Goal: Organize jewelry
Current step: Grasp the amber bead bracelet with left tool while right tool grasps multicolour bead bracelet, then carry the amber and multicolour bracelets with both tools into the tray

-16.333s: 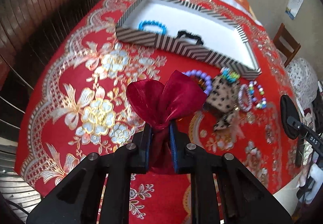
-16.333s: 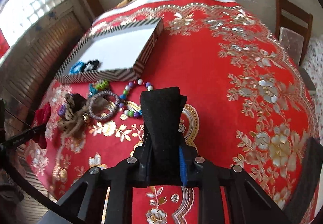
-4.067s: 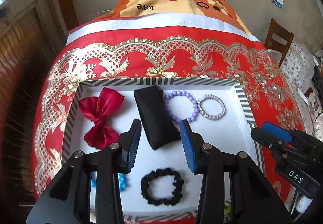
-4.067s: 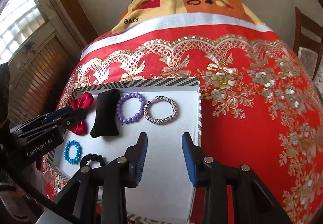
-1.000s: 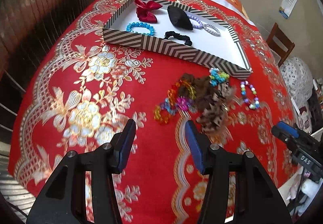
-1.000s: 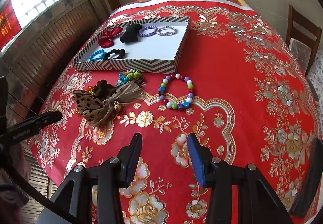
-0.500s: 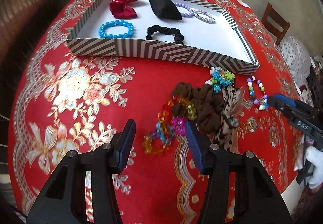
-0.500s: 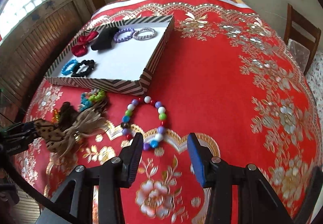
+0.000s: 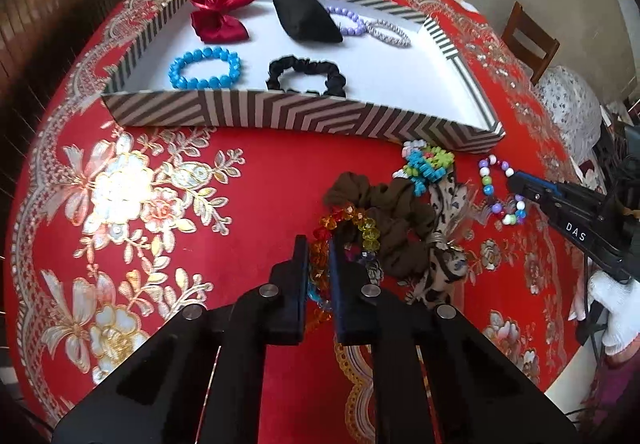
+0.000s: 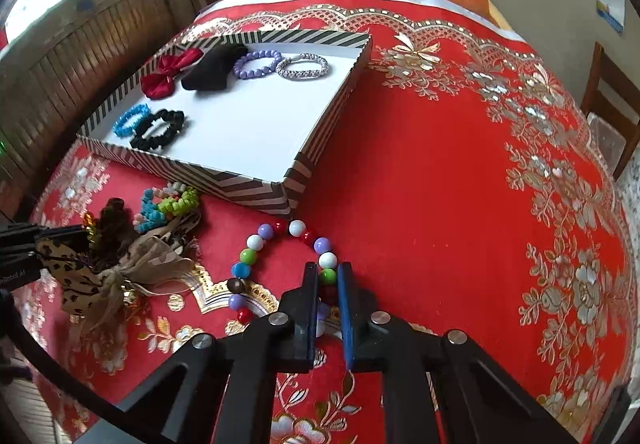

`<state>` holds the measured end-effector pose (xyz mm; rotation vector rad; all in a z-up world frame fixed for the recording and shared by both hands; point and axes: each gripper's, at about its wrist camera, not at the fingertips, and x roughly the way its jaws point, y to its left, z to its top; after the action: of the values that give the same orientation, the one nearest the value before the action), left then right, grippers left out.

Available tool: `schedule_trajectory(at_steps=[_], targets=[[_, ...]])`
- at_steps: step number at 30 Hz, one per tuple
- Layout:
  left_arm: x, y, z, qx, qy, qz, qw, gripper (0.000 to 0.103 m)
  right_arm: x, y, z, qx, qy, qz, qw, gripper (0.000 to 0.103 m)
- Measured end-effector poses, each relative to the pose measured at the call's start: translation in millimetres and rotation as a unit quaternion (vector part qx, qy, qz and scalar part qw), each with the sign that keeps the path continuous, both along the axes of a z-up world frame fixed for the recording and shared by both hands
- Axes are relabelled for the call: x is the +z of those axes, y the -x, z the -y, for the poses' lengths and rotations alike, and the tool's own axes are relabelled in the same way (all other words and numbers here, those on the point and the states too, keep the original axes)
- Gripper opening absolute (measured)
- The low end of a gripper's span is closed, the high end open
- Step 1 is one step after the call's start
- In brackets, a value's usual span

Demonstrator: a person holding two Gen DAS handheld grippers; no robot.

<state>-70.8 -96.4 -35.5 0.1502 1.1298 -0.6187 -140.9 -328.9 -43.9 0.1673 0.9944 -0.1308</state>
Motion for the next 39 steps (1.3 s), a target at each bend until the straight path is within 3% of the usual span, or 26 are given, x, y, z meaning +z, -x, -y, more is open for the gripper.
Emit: schedule_trajectory(at_steps=[7, 20, 28, 39], targets=[[32.1, 6.6, -17.7, 0.014, 0.022, 0.020, 0.9995, 0.008, 34.6, 18.6, -5.4, 0.006, -0.024, 0.038, 0.999, 0.009], [102.3, 19.5, -32.2, 0.036, 0.037, 0.081, 0.9954, 0.008, 99.1, 43.1, -14.8, 0.026, -0.008, 0.088, 0.996, 0.009], [119.5, 21.7, -18.4, 0.039, 0.030, 0.104, 0.9933, 0.008, 126.7, 53.0, -15.9, 0.035, -0.004, 0.110, 0.993, 0.009], [124.0, 12.0, 13.9, 0.021, 0.024, 0.115, 0.9929, 0.008, 135.0, 41.9, -12.4, 0.045, -0.006, 0.115, 0.992, 0.009]])
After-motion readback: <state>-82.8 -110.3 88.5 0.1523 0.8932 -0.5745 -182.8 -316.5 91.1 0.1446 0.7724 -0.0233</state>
